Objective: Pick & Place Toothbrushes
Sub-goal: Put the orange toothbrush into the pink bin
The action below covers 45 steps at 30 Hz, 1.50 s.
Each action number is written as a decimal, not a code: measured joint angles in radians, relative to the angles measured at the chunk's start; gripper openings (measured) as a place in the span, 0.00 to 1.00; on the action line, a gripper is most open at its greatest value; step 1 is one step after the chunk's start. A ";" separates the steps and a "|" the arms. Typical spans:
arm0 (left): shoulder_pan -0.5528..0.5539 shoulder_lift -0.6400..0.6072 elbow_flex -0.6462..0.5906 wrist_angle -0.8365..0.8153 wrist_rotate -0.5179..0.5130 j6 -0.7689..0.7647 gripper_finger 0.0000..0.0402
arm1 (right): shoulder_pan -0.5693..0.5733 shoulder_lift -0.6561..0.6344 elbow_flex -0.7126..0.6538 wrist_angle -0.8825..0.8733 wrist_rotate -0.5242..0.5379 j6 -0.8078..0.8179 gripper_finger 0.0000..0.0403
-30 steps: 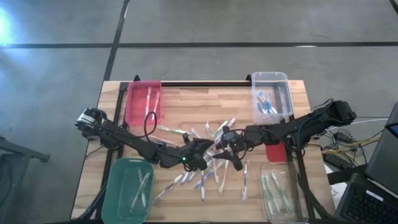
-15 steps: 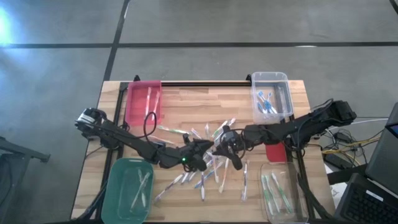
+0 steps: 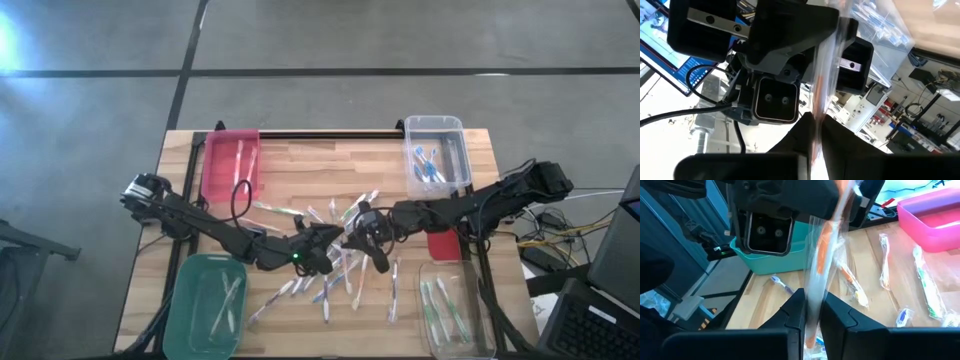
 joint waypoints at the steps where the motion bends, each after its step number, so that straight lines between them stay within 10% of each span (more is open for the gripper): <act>1: 0.000 0.000 0.000 0.000 0.001 -0.014 0.09 | 0.000 0.000 0.000 -0.001 0.002 0.000 0.08; 14: 0.001 0.000 0.000 -0.003 0.039 -0.366 0.32 | 0.000 -0.011 -0.001 -0.004 -0.002 -0.002 0.07; 31: -0.055 -0.183 -0.013 -0.120 0.052 -1.539 0.38 | 0.000 -0.121 0.000 -0.127 0.025 -0.011 0.07; 38: 0.005 -0.380 -0.178 -0.176 0.413 -2.066 0.38 | 0.000 -0.119 0.000 -0.135 0.025 -0.034 0.07; 45: 0.096 -0.530 -0.490 0.232 0.525 -2.237 0.38 | 0.000 -0.119 0.000 -0.132 0.026 -0.101 0.07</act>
